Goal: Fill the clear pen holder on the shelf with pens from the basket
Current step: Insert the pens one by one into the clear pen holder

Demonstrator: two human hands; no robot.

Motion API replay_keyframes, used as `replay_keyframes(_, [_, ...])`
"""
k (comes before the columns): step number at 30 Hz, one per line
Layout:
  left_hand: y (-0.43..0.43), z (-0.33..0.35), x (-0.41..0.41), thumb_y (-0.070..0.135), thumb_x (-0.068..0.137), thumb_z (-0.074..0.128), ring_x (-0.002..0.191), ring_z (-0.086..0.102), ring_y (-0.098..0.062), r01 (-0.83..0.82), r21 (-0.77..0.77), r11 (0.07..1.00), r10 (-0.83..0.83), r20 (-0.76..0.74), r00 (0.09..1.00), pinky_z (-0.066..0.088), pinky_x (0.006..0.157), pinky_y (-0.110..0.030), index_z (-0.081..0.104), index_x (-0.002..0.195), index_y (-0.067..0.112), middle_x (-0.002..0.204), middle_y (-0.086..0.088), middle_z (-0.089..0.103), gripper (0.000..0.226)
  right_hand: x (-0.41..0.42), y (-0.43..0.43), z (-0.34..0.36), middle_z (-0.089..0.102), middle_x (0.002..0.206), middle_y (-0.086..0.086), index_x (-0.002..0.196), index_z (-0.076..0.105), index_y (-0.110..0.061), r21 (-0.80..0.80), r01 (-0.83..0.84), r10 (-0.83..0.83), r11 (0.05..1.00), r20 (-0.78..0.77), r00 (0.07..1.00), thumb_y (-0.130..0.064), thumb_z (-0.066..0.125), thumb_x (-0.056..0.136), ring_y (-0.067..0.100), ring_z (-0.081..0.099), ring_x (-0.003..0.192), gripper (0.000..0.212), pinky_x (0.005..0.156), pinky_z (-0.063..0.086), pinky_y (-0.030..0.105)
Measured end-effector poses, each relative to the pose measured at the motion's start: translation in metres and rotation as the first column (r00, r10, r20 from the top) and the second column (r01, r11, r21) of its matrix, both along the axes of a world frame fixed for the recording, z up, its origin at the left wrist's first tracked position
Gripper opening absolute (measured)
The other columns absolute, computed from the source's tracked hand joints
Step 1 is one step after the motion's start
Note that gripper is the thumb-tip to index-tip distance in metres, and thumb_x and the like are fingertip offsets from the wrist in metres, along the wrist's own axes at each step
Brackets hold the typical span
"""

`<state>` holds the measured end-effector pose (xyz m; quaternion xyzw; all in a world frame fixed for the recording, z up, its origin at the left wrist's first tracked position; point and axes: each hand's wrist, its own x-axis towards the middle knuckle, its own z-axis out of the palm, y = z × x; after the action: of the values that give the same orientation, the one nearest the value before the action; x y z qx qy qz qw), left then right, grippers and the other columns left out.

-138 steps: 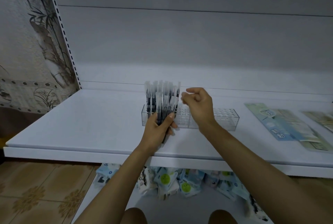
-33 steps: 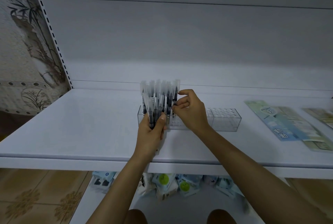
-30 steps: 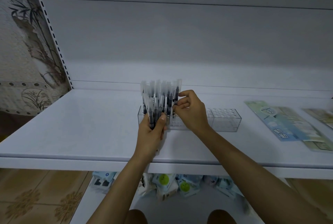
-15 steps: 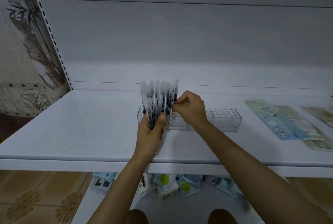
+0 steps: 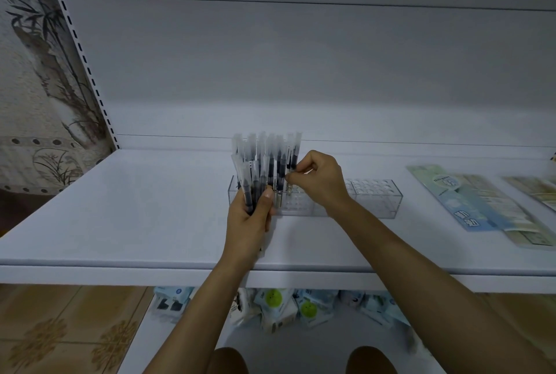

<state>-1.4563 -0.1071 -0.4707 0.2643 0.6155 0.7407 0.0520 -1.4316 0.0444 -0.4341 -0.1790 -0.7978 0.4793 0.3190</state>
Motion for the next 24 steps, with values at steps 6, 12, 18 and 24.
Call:
replay_keyframes(6, [0.0000, 0.0014, 0.0013, 0.022, 0.097, 0.052, 0.050, 0.042, -0.009, 0.006, -0.003, 1.000, -0.006, -0.007, 1.000, 0.039, 0.046, -0.020, 0.055, 0.085, 0.012, 0.060, -0.003, 0.047, 0.015, -0.0028, 0.0012, 0.0000, 0.063, 0.069, -0.002, 0.068, 0.058, -0.016, 0.049, -0.003, 0.000, 0.999, 0.076, 0.997, -0.008, 0.077, 0.069, 0.008, 0.056, 0.061, 0.020, 0.060, 0.047, 0.024])
replay_keyframes(12, [-0.0001, 0.0007, 0.0008, 0.022, 0.097, 0.052, 0.050, 0.042, -0.010, 0.005, -0.004, 1.000, -0.005, -0.004, 1.000, 0.039, 0.047, -0.019, 0.056, 0.087, 0.013, 0.061, -0.004, 0.047, 0.014, 0.0002, 0.0028, 0.0036, 0.062, 0.067, -0.003, 0.077, 0.061, -0.013, -0.005, -0.034, 0.035, 0.999, 0.099, 0.994, -0.011, 0.081, 0.069, 0.007, 0.058, 0.062, 0.021, 0.060, 0.048, 0.020])
replay_keyframes(18, [0.0003, -0.0002, -0.0001, 0.023, 0.096, 0.053, 0.050, 0.043, -0.009, 0.000, -0.006, 1.000, 0.000, -0.001, 1.000, 0.040, 0.047, -0.019, 0.056, 0.088, 0.013, 0.060, -0.002, 0.048, 0.013, 0.0026, 0.0017, 0.0048, 0.064, 0.068, -0.004, 0.082, 0.063, -0.014, -0.028, -0.043, 0.045, 0.999, 0.103, 0.994, -0.012, 0.081, 0.070, 0.007, 0.060, 0.064, 0.022, 0.061, 0.046, 0.020])
replay_keyframes(24, [0.0004, 0.0000, 0.0000, 0.022, 0.096, 0.052, 0.050, 0.042, -0.010, -0.002, -0.006, 1.000, 0.002, -0.013, 1.000, 0.039, 0.046, -0.020, 0.055, 0.085, 0.013, 0.060, -0.003, 0.047, 0.015, 0.0021, 0.0011, 0.0035, 0.061, 0.066, -0.005, 0.072, 0.059, -0.018, -0.011, -0.021, 0.022, 1.000, 0.091, 0.996, -0.012, 0.081, 0.070, 0.006, 0.056, 0.059, 0.022, 0.056, 0.043, 0.016])
